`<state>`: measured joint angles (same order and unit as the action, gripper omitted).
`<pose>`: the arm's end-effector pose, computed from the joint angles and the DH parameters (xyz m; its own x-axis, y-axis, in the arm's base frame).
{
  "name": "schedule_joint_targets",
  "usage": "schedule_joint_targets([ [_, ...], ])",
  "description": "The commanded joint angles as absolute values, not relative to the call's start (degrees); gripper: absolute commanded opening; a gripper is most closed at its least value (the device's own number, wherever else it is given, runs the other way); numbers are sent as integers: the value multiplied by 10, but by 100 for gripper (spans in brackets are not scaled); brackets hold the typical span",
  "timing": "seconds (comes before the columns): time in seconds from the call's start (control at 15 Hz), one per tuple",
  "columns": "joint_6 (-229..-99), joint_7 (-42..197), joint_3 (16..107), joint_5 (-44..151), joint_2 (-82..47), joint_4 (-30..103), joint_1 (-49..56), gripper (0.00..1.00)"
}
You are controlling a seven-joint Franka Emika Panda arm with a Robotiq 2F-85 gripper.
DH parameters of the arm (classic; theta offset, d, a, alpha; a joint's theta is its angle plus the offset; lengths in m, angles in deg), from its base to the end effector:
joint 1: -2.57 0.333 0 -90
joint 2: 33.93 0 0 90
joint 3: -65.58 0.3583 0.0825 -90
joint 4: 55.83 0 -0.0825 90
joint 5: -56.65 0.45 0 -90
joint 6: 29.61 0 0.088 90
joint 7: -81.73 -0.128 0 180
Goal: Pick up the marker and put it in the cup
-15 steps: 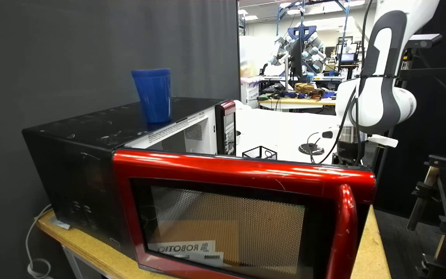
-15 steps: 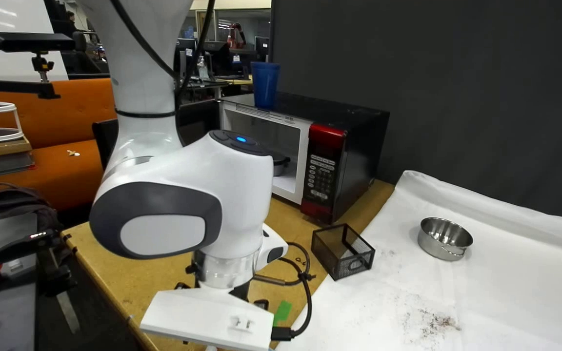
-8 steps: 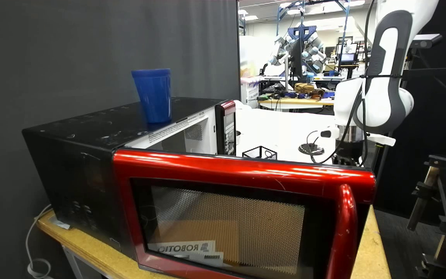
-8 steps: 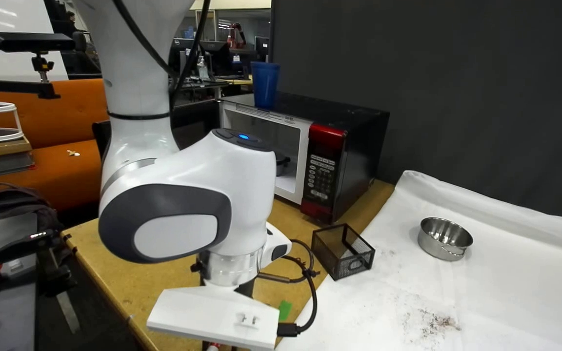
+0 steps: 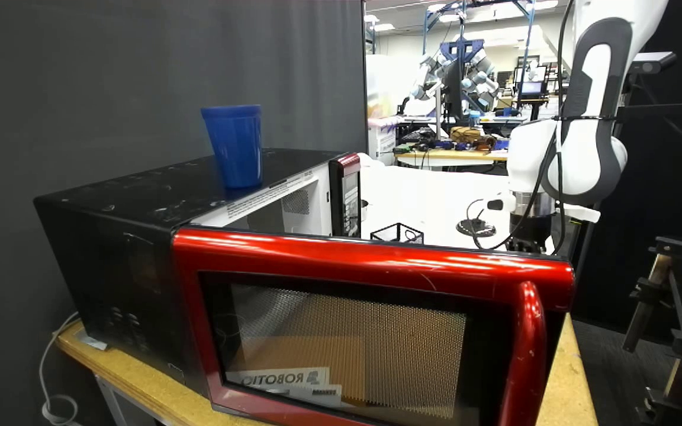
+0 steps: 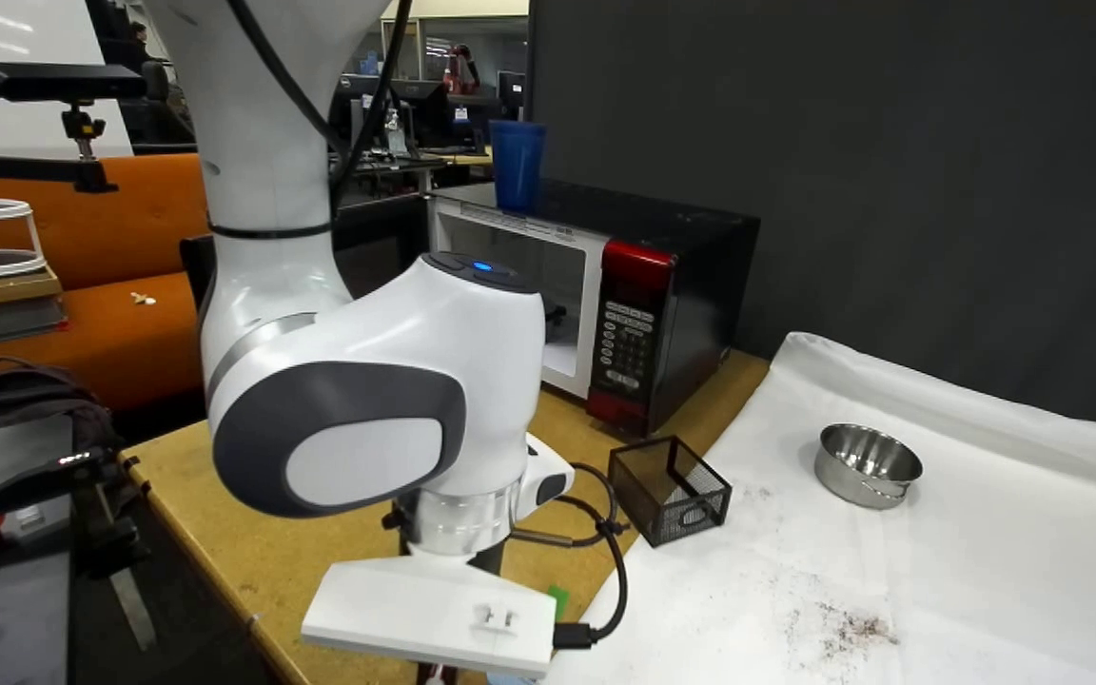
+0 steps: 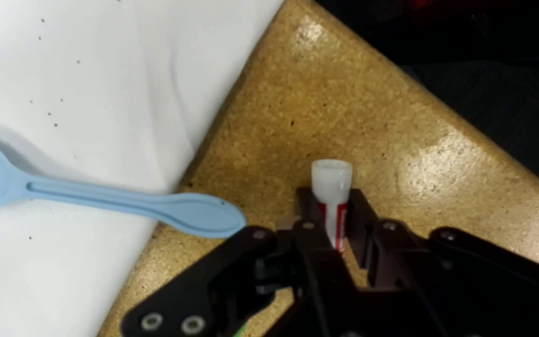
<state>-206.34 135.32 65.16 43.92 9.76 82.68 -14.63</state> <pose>0.4299 -0.1190 -0.0535 0.6559 0.7529 -0.0538 0.7489 -0.6580 -0.0789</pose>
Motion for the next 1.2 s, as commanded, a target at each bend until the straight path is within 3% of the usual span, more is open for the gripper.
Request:
schedule_joint_targets([
  [0.0, -2010, 1355, 655, 406, 82, 822, -156, 5],
  [0.6, -1906, 1488, 733, 441, -45, 858, -249, 5],
  [1.13, -1867, 1832, 1016, 720, -138, 887, -530, 5],
])
